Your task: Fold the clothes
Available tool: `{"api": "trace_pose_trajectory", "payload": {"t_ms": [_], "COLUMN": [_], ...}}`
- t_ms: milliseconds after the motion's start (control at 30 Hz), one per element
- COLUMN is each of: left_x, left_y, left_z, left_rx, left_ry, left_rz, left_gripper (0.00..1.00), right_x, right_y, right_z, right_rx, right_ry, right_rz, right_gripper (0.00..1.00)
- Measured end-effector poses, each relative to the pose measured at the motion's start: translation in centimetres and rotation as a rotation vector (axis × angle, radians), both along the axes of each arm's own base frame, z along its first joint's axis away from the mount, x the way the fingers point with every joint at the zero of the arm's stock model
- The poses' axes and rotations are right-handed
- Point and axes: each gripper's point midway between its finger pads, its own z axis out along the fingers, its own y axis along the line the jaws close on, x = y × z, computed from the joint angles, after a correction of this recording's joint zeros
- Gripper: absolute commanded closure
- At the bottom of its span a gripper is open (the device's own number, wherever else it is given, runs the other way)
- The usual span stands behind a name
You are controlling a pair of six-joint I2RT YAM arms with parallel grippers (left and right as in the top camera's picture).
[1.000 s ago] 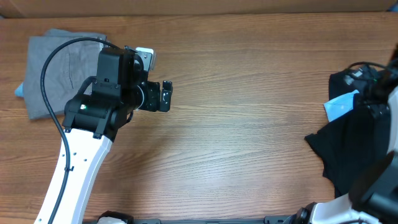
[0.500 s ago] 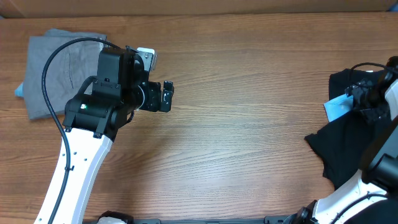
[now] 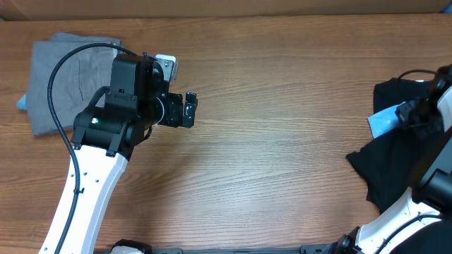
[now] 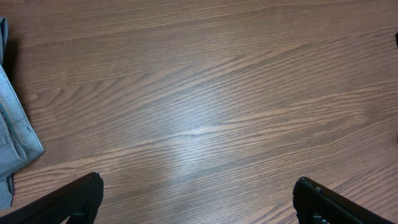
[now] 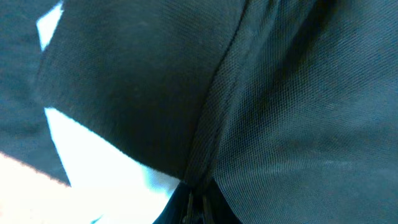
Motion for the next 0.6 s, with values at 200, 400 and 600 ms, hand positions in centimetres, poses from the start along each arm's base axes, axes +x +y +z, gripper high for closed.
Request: {"api": "trace_pose_trajectory", "payload": {"t_ms": [200, 400, 600], "left_x": [-0.1, -0.3, -0.3], "left_y": [0.0, 0.1, 2.1], "left_z": [-0.1, -0.3, 0.4], "left_rx": [0.001, 0.007, 0.086], "left_ry": [0.005, 0.015, 0.011], "left_rz": [0.0, 0.002, 0.081], "left_gripper": [0.0, 0.0, 0.0], "right_x": [2.1, 6.0, 9.8], "right_y": [-0.4, 3.7, 17.6], "right_z": [6.1, 14.6, 19.1], "right_rx": [-0.061, -0.087, 0.009], "right_ry": [-0.123, -0.368, -0.545], "right_rz": [0.06, 0.327, 0.713], "right_gripper": [0.96, 0.96, 0.96]}}
